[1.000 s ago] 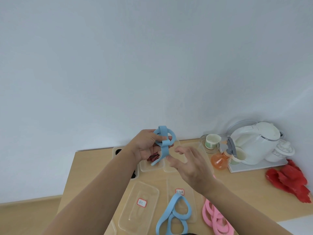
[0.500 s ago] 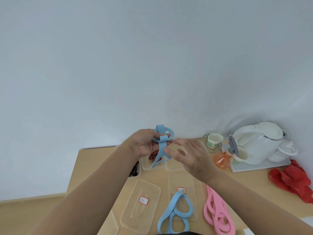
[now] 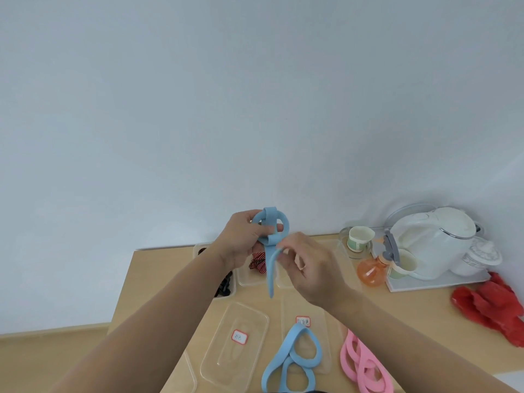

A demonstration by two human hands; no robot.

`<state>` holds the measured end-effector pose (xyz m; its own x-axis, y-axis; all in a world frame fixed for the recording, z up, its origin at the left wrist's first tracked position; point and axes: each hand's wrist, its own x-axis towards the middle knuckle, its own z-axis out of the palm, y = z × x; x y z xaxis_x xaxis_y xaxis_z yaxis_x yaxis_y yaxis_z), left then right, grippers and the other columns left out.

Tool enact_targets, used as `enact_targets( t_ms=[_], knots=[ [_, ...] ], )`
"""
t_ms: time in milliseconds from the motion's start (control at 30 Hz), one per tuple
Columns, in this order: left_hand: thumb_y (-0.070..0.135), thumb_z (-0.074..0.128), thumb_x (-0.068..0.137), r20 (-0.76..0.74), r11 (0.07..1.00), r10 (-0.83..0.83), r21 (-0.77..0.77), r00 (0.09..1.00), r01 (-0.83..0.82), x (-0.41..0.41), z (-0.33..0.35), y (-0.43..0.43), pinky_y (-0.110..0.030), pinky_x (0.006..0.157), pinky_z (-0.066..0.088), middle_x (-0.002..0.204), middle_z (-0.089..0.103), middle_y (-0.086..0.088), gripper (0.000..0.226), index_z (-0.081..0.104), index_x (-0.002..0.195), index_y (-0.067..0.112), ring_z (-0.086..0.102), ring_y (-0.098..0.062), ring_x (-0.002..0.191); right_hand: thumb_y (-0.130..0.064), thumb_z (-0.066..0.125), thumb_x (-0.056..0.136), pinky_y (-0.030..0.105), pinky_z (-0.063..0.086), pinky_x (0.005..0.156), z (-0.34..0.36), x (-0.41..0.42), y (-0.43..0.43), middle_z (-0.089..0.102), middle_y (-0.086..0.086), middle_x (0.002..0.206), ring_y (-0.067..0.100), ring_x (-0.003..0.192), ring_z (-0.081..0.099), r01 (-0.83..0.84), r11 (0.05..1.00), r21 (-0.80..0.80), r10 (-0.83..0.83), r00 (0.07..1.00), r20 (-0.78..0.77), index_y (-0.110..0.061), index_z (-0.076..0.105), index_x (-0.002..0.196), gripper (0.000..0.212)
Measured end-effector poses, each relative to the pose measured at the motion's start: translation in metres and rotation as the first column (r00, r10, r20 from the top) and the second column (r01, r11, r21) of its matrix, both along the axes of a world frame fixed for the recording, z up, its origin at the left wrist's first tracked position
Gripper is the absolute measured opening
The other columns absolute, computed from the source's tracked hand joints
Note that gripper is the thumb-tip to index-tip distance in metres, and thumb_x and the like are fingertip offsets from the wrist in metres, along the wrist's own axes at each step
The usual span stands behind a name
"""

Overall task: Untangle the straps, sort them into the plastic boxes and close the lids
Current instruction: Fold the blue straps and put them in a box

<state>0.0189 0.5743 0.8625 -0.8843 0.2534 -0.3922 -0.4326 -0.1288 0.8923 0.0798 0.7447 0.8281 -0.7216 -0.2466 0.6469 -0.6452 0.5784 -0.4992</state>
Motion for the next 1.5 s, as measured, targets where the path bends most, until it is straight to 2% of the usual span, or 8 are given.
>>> enact_targets(
  t_ms=[100, 300, 433, 667, 1067, 1200, 1333, 1500],
  knots=[
    [-0.011, 0.063, 0.092, -0.183, 0.990, -0.132, -0.066, 0.974, 0.122, 0.007, -0.003, 0.000, -0.036, 0.072, 0.062, 0.104, 0.073, -0.023, 0.027, 0.070, 0.116, -0.002, 0.075, -0.031, 0.086, -0.022, 0.059, 0.100, 0.013, 0.035, 0.052, 0.016, 0.003, -0.010, 0.059, -0.015, 0.067, 0.002, 0.050, 0.046, 0.161, 0.946, -0.281, -0.067, 0.947, 0.315, -0.014, 0.063, 0.097, 0.010],
    [-0.013, 0.065, 0.088, -0.345, 0.971, -0.154, -0.229, 0.926, 0.076, 0.016, -0.014, 0.004, -0.033, 0.069, 0.062, 0.090, 0.073, -0.016, 0.028, 0.075, 0.108, 0.004, 0.072, -0.024, 0.081, -0.032, 0.052, 0.104, 0.021, 0.040, 0.058, 0.036, -0.017, -0.002, 0.059, -0.004, 0.067, 0.007, 0.056, 0.048, 0.238, 0.930, -0.282, 0.006, 0.755, 0.656, -0.011, 0.064, 0.094, 0.026],
    [-0.017, 0.055, 0.090, -0.349, 0.958, -0.188, -0.270, 0.918, 0.094, 0.021, -0.017, 0.002, -0.032, 0.070, 0.063, 0.098, 0.076, -0.014, 0.038, 0.076, 0.112, 0.006, 0.075, -0.023, 0.087, -0.021, 0.059, 0.101, 0.022, 0.044, 0.054, 0.038, -0.022, 0.005, 0.063, -0.002, 0.063, 0.013, 0.052, 0.051, 0.271, 0.856, -0.441, 0.101, 0.748, 0.656, -0.021, 0.055, 0.108, 0.008],
    [-0.017, 0.055, 0.091, -0.409, 0.980, -0.172, -0.165, 0.896, 0.113, 0.029, -0.016, 0.004, -0.038, 0.080, 0.062, 0.103, 0.077, -0.015, 0.042, 0.077, 0.113, 0.011, 0.072, -0.029, 0.092, -0.030, 0.062, 0.099, 0.022, 0.047, 0.060, 0.036, -0.025, 0.007, 0.066, -0.005, 0.071, 0.008, 0.064, 0.058, 0.358, 0.908, -0.217, -0.189, 0.813, 0.551, -0.028, 0.063, 0.079, 0.021],
    [-0.018, 0.049, 0.094, -0.164, 0.952, -0.080, 0.280, 0.983, 0.124, 0.038, -0.020, 0.007, -0.033, 0.068, 0.058, 0.104, 0.072, -0.014, 0.040, 0.077, 0.096, 0.010, 0.069, -0.024, 0.084, -0.015, 0.055, 0.099, 0.016, 0.039, 0.054, 0.033, -0.019, 0.009, 0.064, 0.000, 0.076, 0.004, 0.059, 0.054, 0.359, 0.928, -0.100, -0.147, 0.598, 0.788, -0.020, 0.065, 0.089, 0.015],
    [-0.018, 0.048, 0.094, -0.145, 0.970, -0.160, 0.159, 0.976, 0.183, 0.036, -0.023, 0.001, -0.029, 0.066, 0.056, 0.100, 0.073, -0.011, 0.031, 0.069, 0.112, -0.004, 0.069, -0.019, 0.078, -0.001, 0.052, 0.094, 0.017, 0.042, 0.071, 0.038, -0.012, 0.013, 0.059, -0.006, 0.101, 0.005, 0.083, 0.056, 0.282, 0.959, 0.027, -0.226, 0.705, 0.672, -0.032, 0.064, 0.095, 0.033],
    [-0.015, 0.049, 0.096, -0.185, 0.974, -0.218, 0.020, 0.958, 0.226, 0.034, -0.022, -0.002, -0.032, 0.072, 0.059, 0.102, 0.074, -0.013, 0.034, 0.067, 0.120, -0.001, 0.070, -0.020, 0.082, -0.005, 0.065, 0.089, 0.021, 0.049, 0.075, 0.050, -0.004, 0.014, 0.067, -0.009, 0.095, 0.010, 0.085, 0.059, 0.070, 0.988, -0.135, 0.044, 0.720, 0.693, -0.032, 0.069, 0.104, 0.031],
    [-0.011, 0.037, 0.097, -0.107, 0.942, -0.294, 0.137, 0.950, 0.307, 0.032, -0.017, -0.007, -0.037, 0.077, 0.057, 0.112, 0.067, -0.021, 0.040, 0.061, 0.129, -0.005, 0.068, -0.026, 0.092, -0.021, 0.071, 0.092, 0.039, 0.056, 0.074, 0.041, -0.007, 0.008, 0.064, -0.009, 0.077, 0.018, 0.073, 0.062, 0.155, 0.983, -0.095, -0.071, 0.809, 0.584, -0.032, 0.068, 0.102, 0.015]
  ],
)
